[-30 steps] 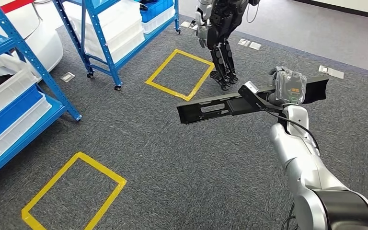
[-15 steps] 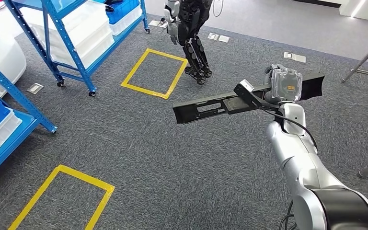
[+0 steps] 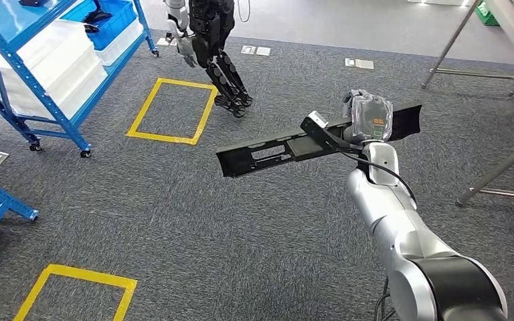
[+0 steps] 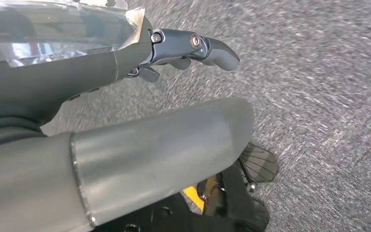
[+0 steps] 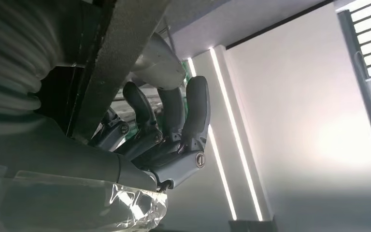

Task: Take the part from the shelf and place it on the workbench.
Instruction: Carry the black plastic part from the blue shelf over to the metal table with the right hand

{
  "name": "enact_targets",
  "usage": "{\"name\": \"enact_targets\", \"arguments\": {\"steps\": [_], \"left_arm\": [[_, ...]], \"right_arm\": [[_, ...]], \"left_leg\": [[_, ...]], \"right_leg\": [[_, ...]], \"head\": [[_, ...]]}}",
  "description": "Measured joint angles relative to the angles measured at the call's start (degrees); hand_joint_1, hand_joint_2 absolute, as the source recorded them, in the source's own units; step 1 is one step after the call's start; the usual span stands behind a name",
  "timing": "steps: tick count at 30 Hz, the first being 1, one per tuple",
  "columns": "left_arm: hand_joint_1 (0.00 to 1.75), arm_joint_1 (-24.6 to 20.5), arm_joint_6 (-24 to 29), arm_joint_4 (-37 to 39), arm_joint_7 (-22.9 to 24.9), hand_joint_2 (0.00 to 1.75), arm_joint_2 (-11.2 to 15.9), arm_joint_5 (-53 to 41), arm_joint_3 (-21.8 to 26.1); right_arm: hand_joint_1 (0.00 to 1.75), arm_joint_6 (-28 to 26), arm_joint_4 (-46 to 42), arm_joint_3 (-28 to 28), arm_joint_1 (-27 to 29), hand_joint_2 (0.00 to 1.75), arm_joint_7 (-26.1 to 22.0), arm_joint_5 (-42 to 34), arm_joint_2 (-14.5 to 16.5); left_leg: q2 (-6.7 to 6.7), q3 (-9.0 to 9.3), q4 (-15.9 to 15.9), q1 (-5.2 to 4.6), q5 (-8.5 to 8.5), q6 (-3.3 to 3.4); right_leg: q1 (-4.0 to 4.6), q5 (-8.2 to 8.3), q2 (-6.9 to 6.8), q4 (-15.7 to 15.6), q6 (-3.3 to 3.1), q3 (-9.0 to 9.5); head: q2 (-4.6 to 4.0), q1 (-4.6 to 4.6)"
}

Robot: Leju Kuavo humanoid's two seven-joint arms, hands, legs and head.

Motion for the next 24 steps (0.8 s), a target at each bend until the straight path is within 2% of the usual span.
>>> {"name": "enact_targets", "arguments": {"steps": [2, 4, 5, 6, 7, 8, 9, 10, 11, 12, 13, 15, 16, 17, 19, 20, 21, 22, 24], "left_arm": [[0.00, -0.01, 0.22, 0.00, 0.22, 0.00, 0.03, -0.07, -0.01], [0.00, -0.05, 0.30, 0.00, 0.34, 0.00, 0.00, -0.10, -0.02], [0.00, -0.10, 0.29, 0.00, 0.41, 0.00, -0.03, -0.19, -0.02], [0.00, -0.14, 0.28, 0.00, 0.50, 0.00, -0.05, -0.32, -0.03], [0.00, -0.17, 0.30, 0.00, 0.59, 0.00, -0.08, -0.46, -0.04], [0.00, -0.17, 0.37, 0.00, 0.68, 0.00, -0.10, -0.56, -0.04], [0.00, -0.14, 0.48, 0.00, 0.74, 0.00, -0.12, -0.57, -0.05], [0.00, -0.10, 0.59, 0.00, 0.78, 0.00, -0.13, -0.51, -0.05], [0.00, -0.09, 0.67, 0.00, 0.80, 0.00, -0.13, -0.43, -0.05], [0.00, -0.10, 0.70, 0.00, 0.80, 0.00, -0.14, -0.37, -0.05], [0.00, -0.11, 0.70, 0.00, 0.80, 0.00, -0.15, -0.33, -0.05], [0.00, -0.14, 0.70, 0.00, 0.79, 0.00, -0.21, -0.31, -0.05], [0.00, -0.14, 0.71, 0.00, 0.79, 0.00, -0.23, -0.31, -0.05], [0.00, -0.16, 0.73, 0.00, 0.80, 0.00, -0.23, -0.31, -0.05], [0.00, -0.21, 0.75, 0.00, 0.81, 0.00, -0.25, -0.31, -0.05], [0.00, -0.26, 0.75, -0.01, 0.81, 0.00, -0.26, -0.31, -0.05], [0.00, -0.29, 0.75, -0.01, 0.81, 0.00, -0.28, -0.31, -0.05], [0.00, -0.30, 0.75, -0.02, 0.81, 0.00, -0.30, -0.31, -0.06], [0.00, -0.28, 0.74, -0.02, 0.82, 0.00, -0.31, -0.31, -0.07]], "right_arm": [[1.75, 0.19, 0.10, 0.34, -0.01, 1.75, -0.05, 0.47, 0.25], [1.75, 0.45, 0.23, 0.57, 0.10, 1.75, -0.14, 0.71, 0.41], [1.75, 0.68, 0.32, 0.62, 0.20, 1.75, -0.26, 0.83, 0.41], [1.75, 0.92, 0.42, 0.66, 0.27, 1.75, -0.41, 0.97, 0.42], [1.75, 1.11, 0.50, 0.72, 0.34, 1.75, -0.65, 1.16, 0.50], [1.75, 1.25, 0.57, 0.81, 0.45, 1.75, -0.93, 1.30, 0.67], [1.75, 1.29, 0.65, 0.94, 0.64, 1.75, -1.17, 1.40, 0.87], [1.75, 1.29, 0.75, 1.08, 0.93, 1.75, -1.38, 1.47, 1.07], [1.75, 1.29, 0.86, 1.20, 1.29, 1.75, -1.51, 1.48, 1.19], [1.75, 1.29, 0.97, 1.28, 1.62, 1.75, -1.59, 1.48, 1.27], [1.75, 1.28, 1.06, 1.35, 1.84, 1.75, -1.66, 1.47, 1.31], [1.75, 1.27, 1.13, 1.49, 1.89, 1.75, -1.80, 1.45, 1.41], [1.75, 1.27, 1.13, 1.56, 1.82, 1.75, -1.86, 1.44, 1.57], [1.75, 1.27, 1.14, 1.61, 1.78, 1.75, -1.91, 1.42, 1.71], [1.75, 1.26, 1.16, 1.65, 1.79, 1.75, -1.95, 1.41, 1.82], [1.75, 1.26, 1.17, 1.65, 1.79, 1.75, -1.96, 1.41, 1.76], [1.75, 1.25, 1.17, 1.65, 1.73, 1.75, -1.97, 1.41, 1.73], [1.75, 1.25, 1.17, 1.65, 1.67, 1.75, -1.98, 1.41, 1.76], [1.75, 1.25, 1.17, 1.70, 1.65, 1.75, -2.02, 1.41, 2.05]], "left_leg": [[-1.82, 1.98, -4.10, 0.05, 0.87, 0.19], [-0.80, 2.24, -4.61, -0.18, 0.89, 0.59], [-0.03, 2.44, -4.89, -0.18, 1.15, 0.92], [0.76, 2.63, -5.18, -0.12, 1.47, 1.29], [1.57, 2.76, -5.46, -0.05, 1.75, 1.60], [2.33, 2.73, -5.54, -0.10, 1.88, 1.74], [3.12, 2.63, -5.55, -0.15, 1.92, 1.84], [3.91, 2.56, -5.54, -0.19, 1.91, 1.84], [4.65, 2.51, -5.53, -0.19, 1.90, 1.82], [5.35, 2.49, -5.52, -0.20, 1.86, 1.78], [6.02, 2.52, -5.51, -0.19, 1.79, 1.69], [7.26, 2.62, -5.35, -0.44, 1.50, 1.29], [7.83, 2.64, -5.25, -0.64, 1.31, 1.01], [8.39, 2.66, -5.16, -0.84, 1.15, 0.75], [9.57, 2.76, -5.10, -0.87, 0.91, 0.29], [9.67, 2.78, -4.92, -0.69, 0.61, 0.00], [8.90, 2.57, -4.15, -0.47, -0.10, -0.30], [7.48, 1.81, -2.20, -0.26, -1.44, -0.60], [4.21, -1.45, 4.96, 0.00, -5.27, -0.97]], "right_leg": [[0.00, 0.33, 1.23, 0.04, 0.51, -0.45], [-0.21, 0.78, 2.55, -0.13, 1.22, -0.98], [-0.23, 0.78, 2.15, 0.06, 1.42, -1.34], [-0.14, 0.23, 0.85, 1.10, 1.46, -2.04], [0.00, -0.93, -0.91, 3.43, 1.32, -3.28], [0.05, -2.58, -2.83, 6.97, 1.10, -4.96], [0.06, -4.37, -3.95, 11.25, 0.97, -6.93], [-0.03, -5.70, -4.35, 15.07, 1.01, -8.68], [-0.14, -6.32, -4.53, 17.30, 1.24, -9.61], [-0.25, -6.05, -4.74, 17.12, 1.63, -9.32], [-0.34, -5.01, -5.16, 14.43, 2.10, -7.76], [-0.23, -2.43, -7.46, 5.71, 2.70, -2.82], [-0.07, -1.60, -8.34, 2.47, 2.57, -1.02], [0.10, -1.23, -8.84, 0.72, 2.31, -0.06], [0.31, -1.06, -7.76, 0.24, 1.54, 0.00], [0.22, -0.97, -7.09, 0.19, 1.25, -0.02], [0.10, -0.87, -6.44, 0.13, 0.90, -0.01], [-0.05, -0.76, -5.80, 0.06, 0.55, 0.03], [-0.11, -0.64, -4.57, 0.04, 0.03, 0.04]], "head": [[0.00, 0.08], [0.00, 0.14], [0.00, 0.14], [0.00, 0.27], [0.00, 0.47], [0.00, 0.64], [0.00, 0.82], [0.00, 0.88], [0.00, 0.88], [0.00, 0.93], [0.00, 0.97], [0.00, 1.10], [0.00, 1.01], [0.00, 0.89], [0.00, 0.61], [0.00, 0.60], [0.00, 0.56], [0.00, 0.44], [0.00, 0.16]]}}
